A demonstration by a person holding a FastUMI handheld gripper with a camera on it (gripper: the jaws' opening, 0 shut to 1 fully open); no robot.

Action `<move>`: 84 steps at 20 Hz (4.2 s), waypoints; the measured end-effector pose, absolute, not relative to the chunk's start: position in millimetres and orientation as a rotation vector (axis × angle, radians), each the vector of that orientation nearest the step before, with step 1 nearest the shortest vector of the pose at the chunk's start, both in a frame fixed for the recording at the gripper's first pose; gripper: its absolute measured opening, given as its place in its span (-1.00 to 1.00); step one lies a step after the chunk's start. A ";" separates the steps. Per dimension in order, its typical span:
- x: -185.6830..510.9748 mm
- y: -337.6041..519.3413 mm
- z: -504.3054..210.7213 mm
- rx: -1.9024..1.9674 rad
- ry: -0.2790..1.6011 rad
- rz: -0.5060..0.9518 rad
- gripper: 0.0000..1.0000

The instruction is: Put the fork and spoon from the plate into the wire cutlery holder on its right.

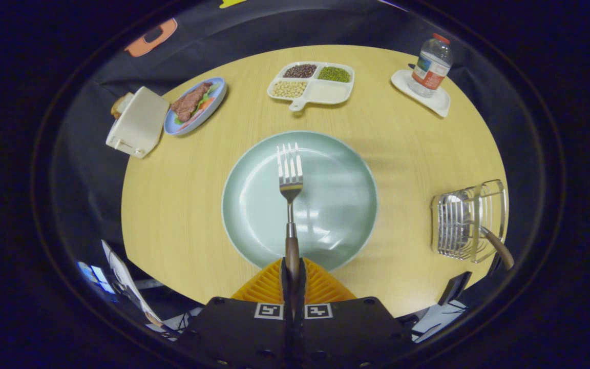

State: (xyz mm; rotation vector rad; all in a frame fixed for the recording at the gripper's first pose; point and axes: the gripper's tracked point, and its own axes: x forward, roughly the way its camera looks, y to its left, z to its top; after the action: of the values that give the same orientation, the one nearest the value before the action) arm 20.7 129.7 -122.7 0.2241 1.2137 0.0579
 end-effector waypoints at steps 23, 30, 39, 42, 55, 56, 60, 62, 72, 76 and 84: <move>-67.4 -81.7 -87.6 0.116 1.386 -0.067 -0.96; -48.1 -88.3 -68.7 0.161 1.295 -0.095 -0.31; -29.3 -80.9 -20.0 0.207 0.956 -0.096 0.93; -18.5 -78.2 19.5 0.265 0.681 -0.073 0.93; -64.5 -89.5 95.5 0.096 -0.132 -0.130 0.92; -67.7 -87.5 97.6 0.083 -0.149 -0.134 0.92; -64.8 -73.4 100.6 0.071 -0.157 -0.126 0.92; -63.2 -69.7 103.4 0.063 -0.162 -0.132 0.92; -59.3 -54.9 105.8 0.059 -0.167 -0.109 0.93; -61.0 -54.8 107.6 0.038 -0.183 -0.115 0.92; -65.1 -60.0 117.3 0.022 -0.233 -0.138 0.92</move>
State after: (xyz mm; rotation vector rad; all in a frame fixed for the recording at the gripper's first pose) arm -65.1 -60.0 117.3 0.0219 -0.2335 -0.1383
